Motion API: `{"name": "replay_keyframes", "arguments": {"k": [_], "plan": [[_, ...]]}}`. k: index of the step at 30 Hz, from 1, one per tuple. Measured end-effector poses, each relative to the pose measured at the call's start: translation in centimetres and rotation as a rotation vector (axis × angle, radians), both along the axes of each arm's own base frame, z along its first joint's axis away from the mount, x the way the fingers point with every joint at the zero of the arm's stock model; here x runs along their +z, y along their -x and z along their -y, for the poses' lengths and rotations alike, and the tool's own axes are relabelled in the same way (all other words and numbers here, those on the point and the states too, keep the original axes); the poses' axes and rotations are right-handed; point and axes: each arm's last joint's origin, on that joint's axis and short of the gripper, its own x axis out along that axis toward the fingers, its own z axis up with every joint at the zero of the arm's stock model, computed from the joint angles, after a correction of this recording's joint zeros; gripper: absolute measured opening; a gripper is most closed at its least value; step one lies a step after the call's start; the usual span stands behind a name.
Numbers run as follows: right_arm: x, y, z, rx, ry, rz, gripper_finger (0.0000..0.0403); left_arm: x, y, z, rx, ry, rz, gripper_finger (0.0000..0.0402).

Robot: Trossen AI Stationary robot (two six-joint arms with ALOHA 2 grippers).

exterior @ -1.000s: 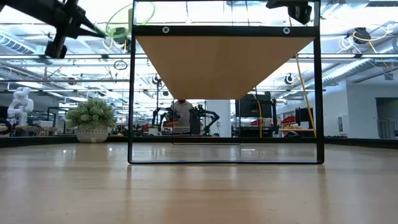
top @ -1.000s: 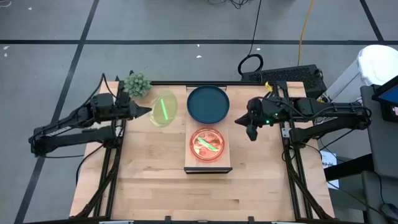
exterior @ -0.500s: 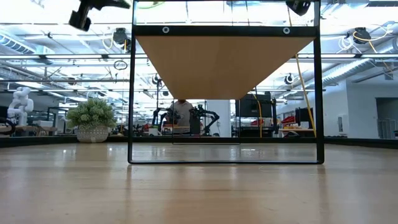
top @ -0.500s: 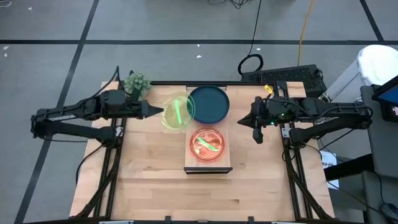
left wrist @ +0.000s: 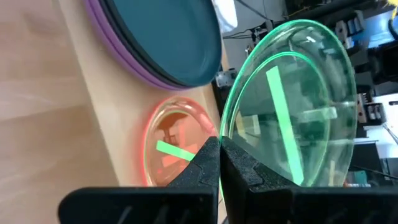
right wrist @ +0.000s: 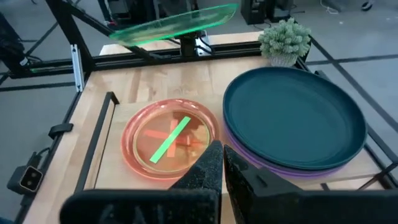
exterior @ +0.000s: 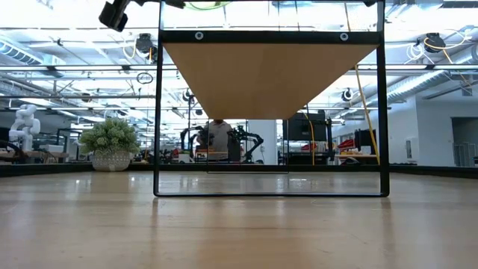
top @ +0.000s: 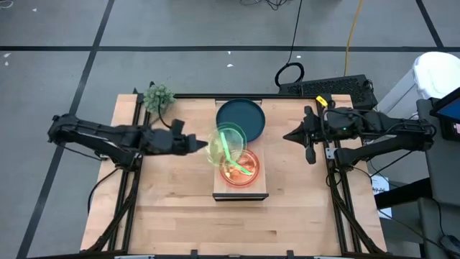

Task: Place and stack plates onto a shelf
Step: Stack the green plate on top of the other green plate on the shelf

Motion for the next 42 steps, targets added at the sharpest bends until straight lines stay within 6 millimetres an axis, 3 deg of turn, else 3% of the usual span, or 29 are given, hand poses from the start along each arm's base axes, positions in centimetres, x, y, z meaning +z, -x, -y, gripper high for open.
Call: {"name": "replay_keyframes", "arguments": {"k": [13,33,42], "plan": [[0.3,1.0,-0.1,0.070,0.023,0.016,0.0000,-2.5,-4.7,3.4,0.051,0.034,0.089,0.0003],[0.2,2.1,0.0,0.068,0.019,-0.007,0.0000,-6.3,-6.6,4.6,0.066,-0.025,-0.064,0.0003],[0.2,2.1,0.0,0.062,0.007,-0.007,0.0000,-6.9,-6.8,4.7,0.068,-0.028,-0.094,0.0003]]}}
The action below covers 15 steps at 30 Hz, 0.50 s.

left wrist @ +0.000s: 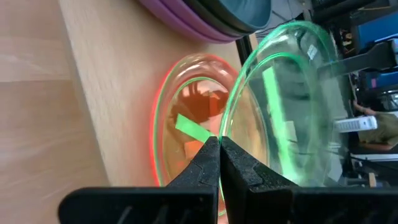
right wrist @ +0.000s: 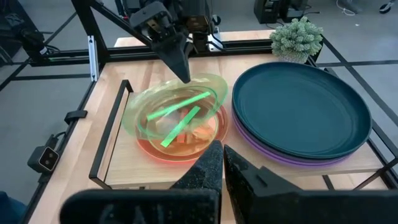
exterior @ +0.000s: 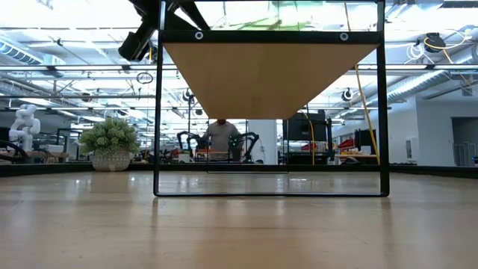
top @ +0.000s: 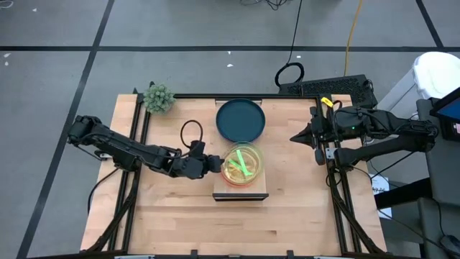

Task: Place and stack plates onto a shelf
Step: Stack the green plate on top of the other green plate on the shelf

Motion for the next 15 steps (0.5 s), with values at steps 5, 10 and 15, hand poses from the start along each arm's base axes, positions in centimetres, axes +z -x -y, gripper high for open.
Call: {"name": "replay_keyframes", "arguments": {"k": [5,10,15], "plan": [[0.00,0.00,0.00,0.000,0.000,0.000,0.0000,-0.34,0.21,0.00,-0.008,0.023,-0.038,0.0003],[0.00,-0.01,0.00,0.001,0.002,0.000,0.0000,-0.54,0.36,-0.01,-0.009,0.034,-0.062,0.0003],[0.00,0.00,0.00,0.000,0.000,0.000,0.0000,-0.54,0.35,-0.02,-0.003,0.046,-0.058,0.0024]]}}
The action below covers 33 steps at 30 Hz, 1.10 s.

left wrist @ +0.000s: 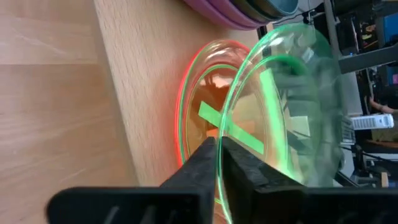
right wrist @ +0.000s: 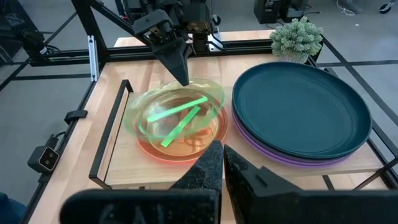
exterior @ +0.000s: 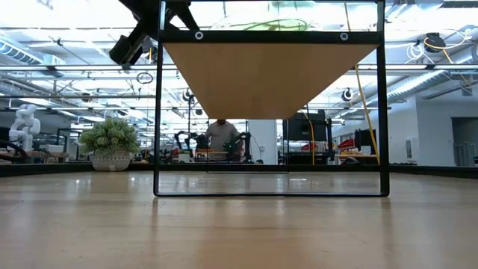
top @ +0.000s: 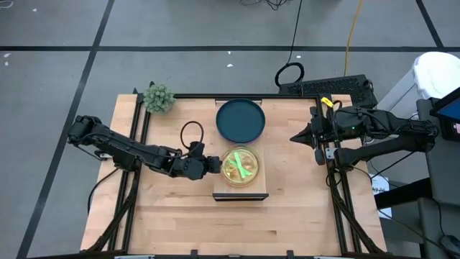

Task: Place and stack plates onto a shelf
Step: Stack the green plate on top of the other green plate on the shelf, then return to Home Position

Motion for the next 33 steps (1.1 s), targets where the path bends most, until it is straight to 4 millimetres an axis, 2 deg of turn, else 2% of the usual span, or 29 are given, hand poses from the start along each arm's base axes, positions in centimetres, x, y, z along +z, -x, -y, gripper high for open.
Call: {"name": "replay_keyframes", "arguments": {"k": [5,8,22,27,33], "plan": [[0.0,0.0,0.0,0.000,0.000,0.000,0.0000,-0.1,0.1,0.0,0.004,0.001,-0.015,0.0069],[0.0,0.0,0.0,0.001,0.002,0.000,0.0000,-0.2,0.2,-0.1,0.007,0.001,-0.025,0.0080],[0.0,0.0,0.0,-0.001,-0.001,-0.001,0.0000,0.3,0.4,-0.1,-0.011,-0.016,-0.014,0.0083],[0.0,0.0,0.0,-0.001,-0.001,0.003,0.0000,1.4,1.3,-0.4,-0.029,-0.034,-0.003,0.0083],[0.2,-0.1,0.0,-0.001,-0.002,0.018,0.0000,3.1,2.4,-0.8,-0.108,-0.139,0.019,0.0083]]}}
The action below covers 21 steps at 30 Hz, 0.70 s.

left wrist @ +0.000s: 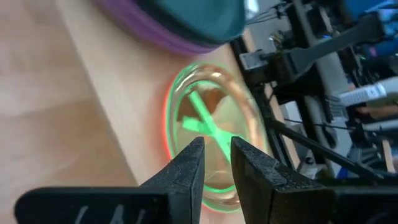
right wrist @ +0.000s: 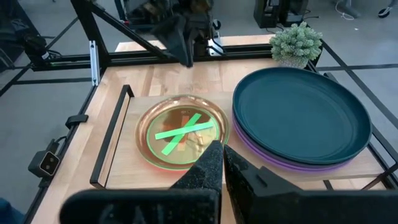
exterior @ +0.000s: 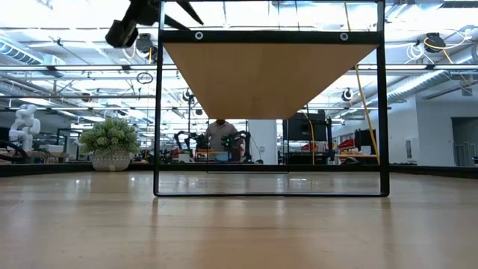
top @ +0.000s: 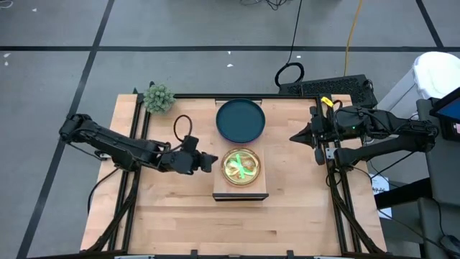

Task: Place and stack plates onto a shelf
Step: Return to Home Position

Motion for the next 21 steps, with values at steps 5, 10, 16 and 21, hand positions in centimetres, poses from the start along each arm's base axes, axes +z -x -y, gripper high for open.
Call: {"name": "replay_keyframes", "arguments": {"k": [5,10,16,21], "plan": [[0.0,0.0,0.0,0.000,0.000,0.000,0.0000,1.4,1.0,-0.5,-0.054,-0.090,0.022,0.0081],[0.1,0.0,0.0,0.000,0.000,0.006,0.0000,2.9,2.2,-1.2,-0.118,-0.218,0.039,0.0074],[0.5,-0.2,0.0,0.005,0.018,0.055,0.0000,5.1,4.2,-1.8,-0.235,-0.460,0.061,0.0012],[0.6,-0.3,0.1,-0.028,0.010,0.071,0.0000,6.1,6.3,-2.4,-0.346,-0.696,-0.007,0.0006]]}}
